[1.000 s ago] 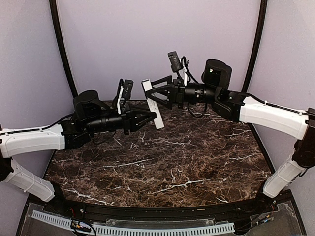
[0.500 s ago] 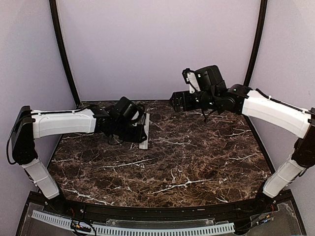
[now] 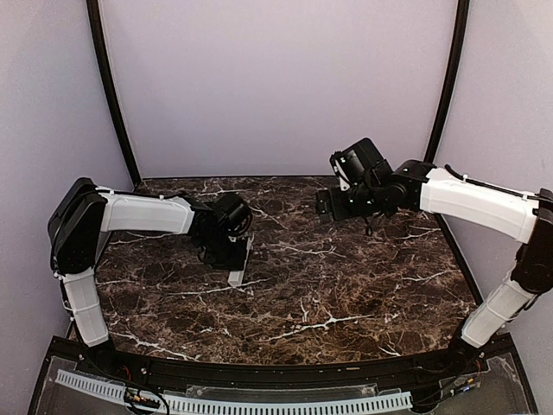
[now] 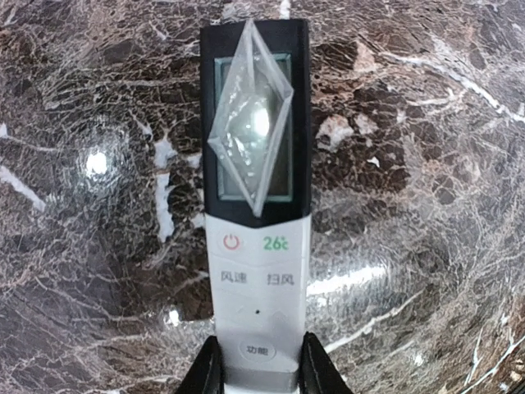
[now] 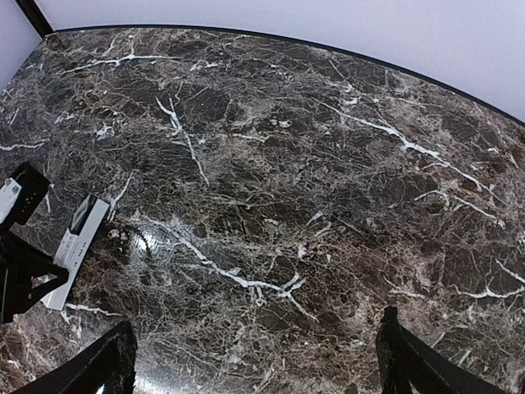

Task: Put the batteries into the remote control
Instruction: Place the remote control at the center of the board, then reset both arms

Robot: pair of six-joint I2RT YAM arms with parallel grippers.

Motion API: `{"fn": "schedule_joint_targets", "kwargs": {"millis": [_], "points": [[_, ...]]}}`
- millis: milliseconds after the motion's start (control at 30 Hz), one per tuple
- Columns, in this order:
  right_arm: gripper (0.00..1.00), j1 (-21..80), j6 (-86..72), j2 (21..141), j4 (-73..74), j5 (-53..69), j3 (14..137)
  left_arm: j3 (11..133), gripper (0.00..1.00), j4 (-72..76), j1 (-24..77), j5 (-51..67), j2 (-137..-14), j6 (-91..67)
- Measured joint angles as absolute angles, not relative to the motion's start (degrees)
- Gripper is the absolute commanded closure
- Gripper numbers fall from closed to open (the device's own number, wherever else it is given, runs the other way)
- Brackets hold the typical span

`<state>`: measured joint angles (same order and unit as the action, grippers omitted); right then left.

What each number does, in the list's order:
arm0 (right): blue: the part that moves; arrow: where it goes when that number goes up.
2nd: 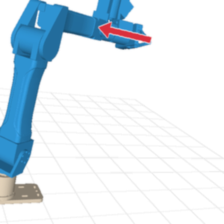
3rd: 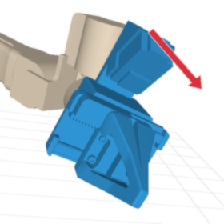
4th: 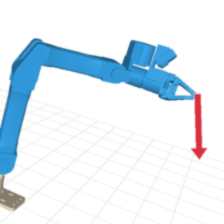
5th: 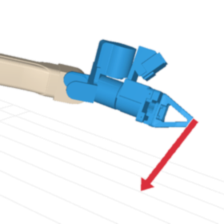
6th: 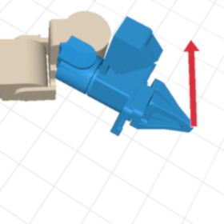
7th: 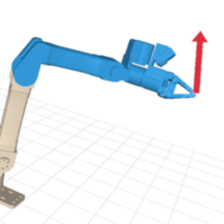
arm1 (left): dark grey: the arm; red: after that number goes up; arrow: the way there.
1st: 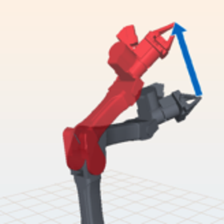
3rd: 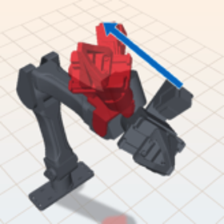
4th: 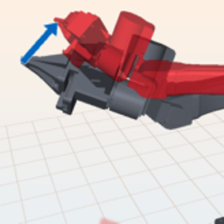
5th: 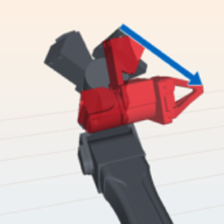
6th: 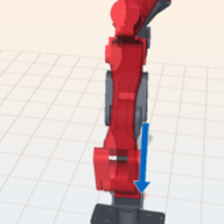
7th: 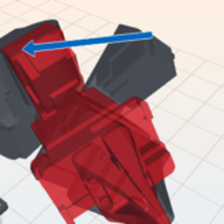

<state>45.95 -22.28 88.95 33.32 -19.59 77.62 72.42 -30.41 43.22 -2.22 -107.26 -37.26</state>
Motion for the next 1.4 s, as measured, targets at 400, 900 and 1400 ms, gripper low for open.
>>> {"fn": "schedule_joint_targets", "kwargs": {"millis": [400,900,1400], "points": [[0.01,45.87,-22.61,89.58,33.95,-19.77,77.62,75.26,0.17,-32.27,42.57,0.89,-110.78,-39.59],[0.01,38.22,-23.31,88.27,29.95,-14.92,70.78,69.14,0.01,-25.69,41.95,-5.78,-96.73,-39.42],[0.01,10.94,-30.11,58.43,12.32,-6.2,36.91,52.53,0.01,-21.56,16.27,-29.08,-73.01,-42.74]]}}
